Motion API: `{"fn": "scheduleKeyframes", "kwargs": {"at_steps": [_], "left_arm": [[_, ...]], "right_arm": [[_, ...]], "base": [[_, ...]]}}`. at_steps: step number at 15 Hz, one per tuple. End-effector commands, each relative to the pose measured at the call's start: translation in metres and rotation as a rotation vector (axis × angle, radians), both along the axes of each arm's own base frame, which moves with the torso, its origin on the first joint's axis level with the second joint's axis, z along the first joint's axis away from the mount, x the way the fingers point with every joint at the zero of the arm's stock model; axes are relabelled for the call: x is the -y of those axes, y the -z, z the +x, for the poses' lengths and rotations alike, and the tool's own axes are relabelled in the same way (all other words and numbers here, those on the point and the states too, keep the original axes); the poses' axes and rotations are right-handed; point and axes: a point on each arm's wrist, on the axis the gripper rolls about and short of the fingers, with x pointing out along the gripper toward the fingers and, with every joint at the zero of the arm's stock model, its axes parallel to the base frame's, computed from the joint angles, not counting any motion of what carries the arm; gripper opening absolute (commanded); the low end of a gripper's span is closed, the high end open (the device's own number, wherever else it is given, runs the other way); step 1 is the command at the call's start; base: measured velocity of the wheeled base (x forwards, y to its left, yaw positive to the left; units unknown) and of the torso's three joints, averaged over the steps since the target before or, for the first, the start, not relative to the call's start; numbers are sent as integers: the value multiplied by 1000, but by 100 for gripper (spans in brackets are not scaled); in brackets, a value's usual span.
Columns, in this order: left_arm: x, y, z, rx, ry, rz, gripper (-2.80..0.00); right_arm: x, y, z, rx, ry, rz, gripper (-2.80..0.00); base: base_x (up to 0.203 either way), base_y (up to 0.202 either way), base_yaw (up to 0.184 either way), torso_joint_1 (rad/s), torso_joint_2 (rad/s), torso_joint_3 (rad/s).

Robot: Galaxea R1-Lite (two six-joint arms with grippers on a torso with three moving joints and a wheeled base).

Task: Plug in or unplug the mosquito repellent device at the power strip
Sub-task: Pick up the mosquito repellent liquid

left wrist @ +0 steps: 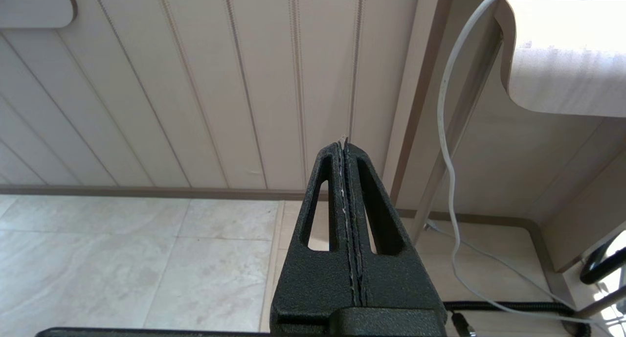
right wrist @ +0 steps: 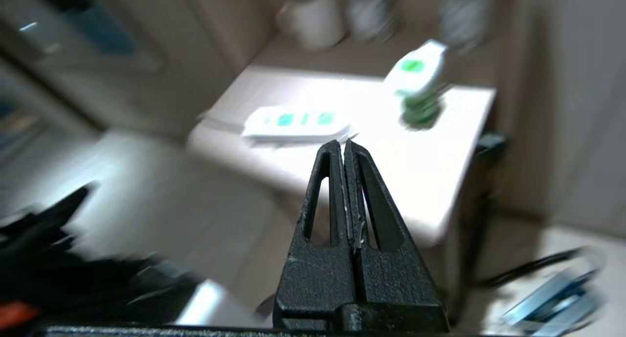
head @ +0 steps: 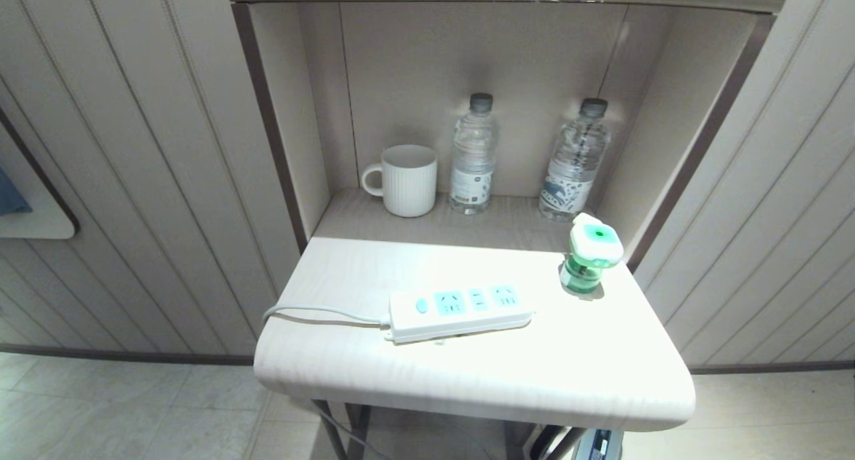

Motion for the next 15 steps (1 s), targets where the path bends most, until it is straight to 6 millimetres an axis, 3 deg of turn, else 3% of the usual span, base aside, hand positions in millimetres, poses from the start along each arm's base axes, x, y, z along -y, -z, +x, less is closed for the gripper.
{"fn": "scheduleKeyframes", "kwargs": {"at_steps": [1, 5, 9, 10, 12, 15], "left_arm": [[0, 0, 0, 0, 0, 0, -280], [0, 0, 0, 0, 0, 0, -280], [0, 0, 0, 0, 0, 0, -280], [0, 0, 0, 0, 0, 0, -280], [0, 0, 0, 0, 0, 0, -280], [0, 0, 0, -1, 0, 0, -280]], "right_arm": [[-2, -8, 38, -212, -118, 37, -280], [-12, -6, 76, -367, -294, 23, -280], [-46, 4, 109, -474, -400, -118, -280], [-60, 7, 112, -469, -376, -175, -280], [-79, 10, 124, -373, -133, -237, -280], [-104, 26, 140, -125, 182, -189, -280]], "base": [[0, 0, 0, 0, 0, 0], [0, 0, 0, 0, 0, 0], [0, 0, 0, 0, 0, 0], [0, 0, 0, 0, 0, 0], [0, 0, 0, 0, 0, 0], [0, 0, 0, 0, 0, 0]]}}
